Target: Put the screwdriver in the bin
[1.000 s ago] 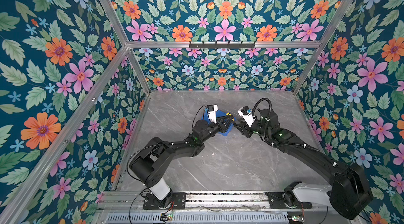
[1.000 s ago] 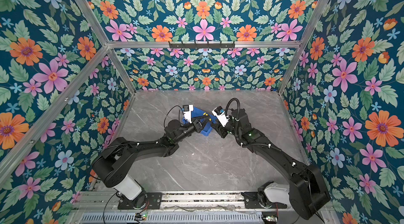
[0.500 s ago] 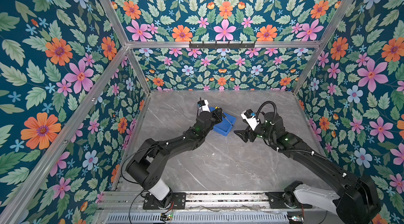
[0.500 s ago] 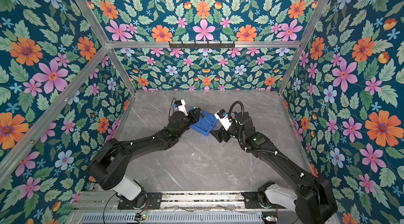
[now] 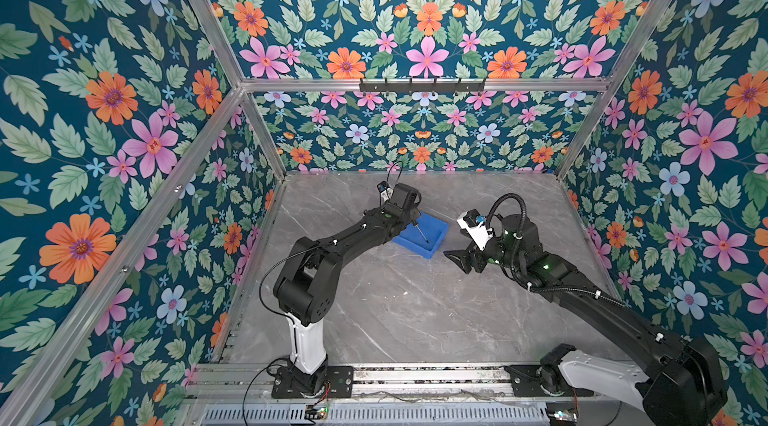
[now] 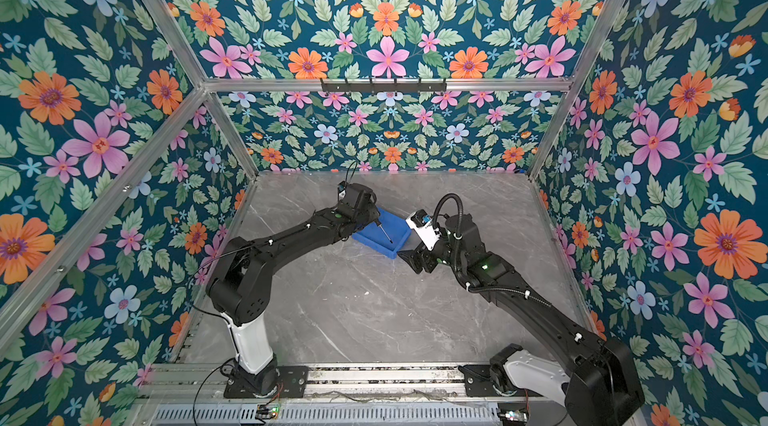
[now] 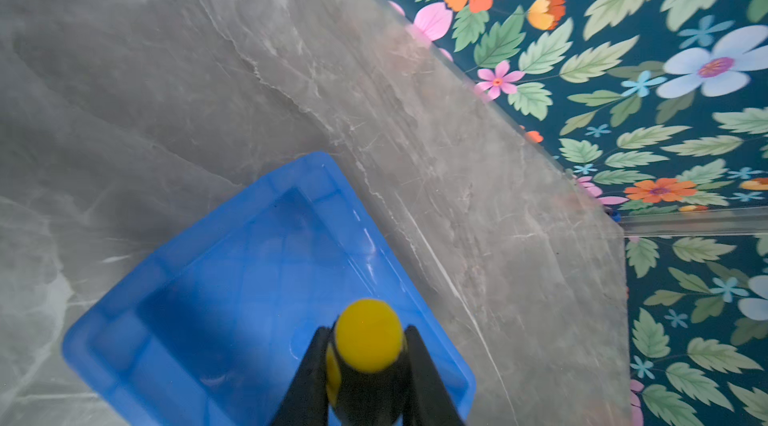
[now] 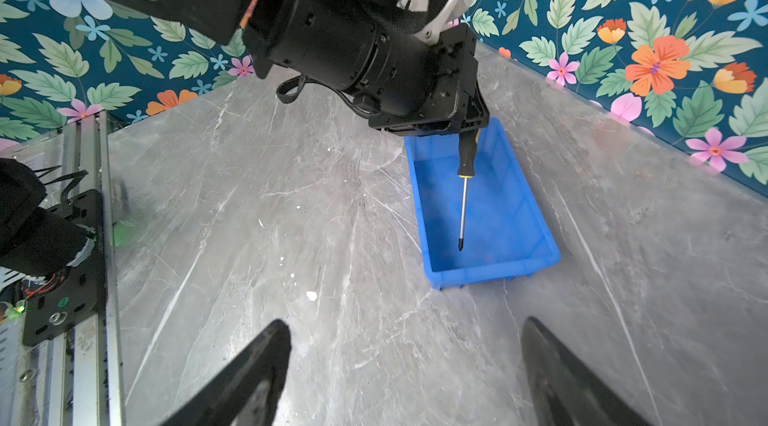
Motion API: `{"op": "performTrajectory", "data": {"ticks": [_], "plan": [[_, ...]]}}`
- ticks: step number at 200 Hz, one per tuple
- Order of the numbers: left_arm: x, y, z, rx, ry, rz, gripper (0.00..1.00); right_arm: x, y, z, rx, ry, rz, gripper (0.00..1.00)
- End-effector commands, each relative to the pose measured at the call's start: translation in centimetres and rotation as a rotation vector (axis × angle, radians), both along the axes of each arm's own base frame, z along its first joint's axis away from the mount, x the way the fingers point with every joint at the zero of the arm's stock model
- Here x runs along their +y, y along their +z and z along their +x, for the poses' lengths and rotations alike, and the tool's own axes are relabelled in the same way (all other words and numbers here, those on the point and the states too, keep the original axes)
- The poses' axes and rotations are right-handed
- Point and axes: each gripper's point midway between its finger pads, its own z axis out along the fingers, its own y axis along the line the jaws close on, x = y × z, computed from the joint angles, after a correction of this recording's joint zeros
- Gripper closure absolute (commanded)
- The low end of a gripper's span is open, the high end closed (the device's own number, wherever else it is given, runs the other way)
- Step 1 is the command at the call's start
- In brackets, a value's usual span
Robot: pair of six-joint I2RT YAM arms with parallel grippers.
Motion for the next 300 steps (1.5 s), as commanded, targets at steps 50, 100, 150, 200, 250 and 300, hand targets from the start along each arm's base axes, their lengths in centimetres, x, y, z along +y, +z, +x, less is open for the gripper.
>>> {"op": "performTrajectory", "data": {"ticks": [50,100,150,200,250,300], "plan": [[-0.1,-4.2,-0.3,0.176,-0.007,-0.004,1.0,0.0,0.0,0.3,-0.022,0.0,-0.022,0.14],[0.1,-5.4,0.1,0.202,0.015,-0.024,0.93,0.0,-0.2,0.4,-0.014,-0.007,-0.015,0.14],[0.3,-4.8,0.6,0.184,0.012,-0.014,0.68,-0.3,-0.1,0.2,-0.016,-0.026,-0.006,0.14],[1.2,-2.5,0.7,0.131,0.017,0.019,0.44,-0.9,0.5,0.8,-0.029,-0.084,0.031,0.14],[2.0,2.2,0.5,-0.027,-0.035,0.101,0.22,-2.5,1.7,1.7,-0.048,-0.161,0.096,0.13],[4.1,7.1,-0.5,-0.317,-0.1,0.208,0.04,-6.0,2.3,2.7,-0.058,-0.275,0.154,0.1]]}}
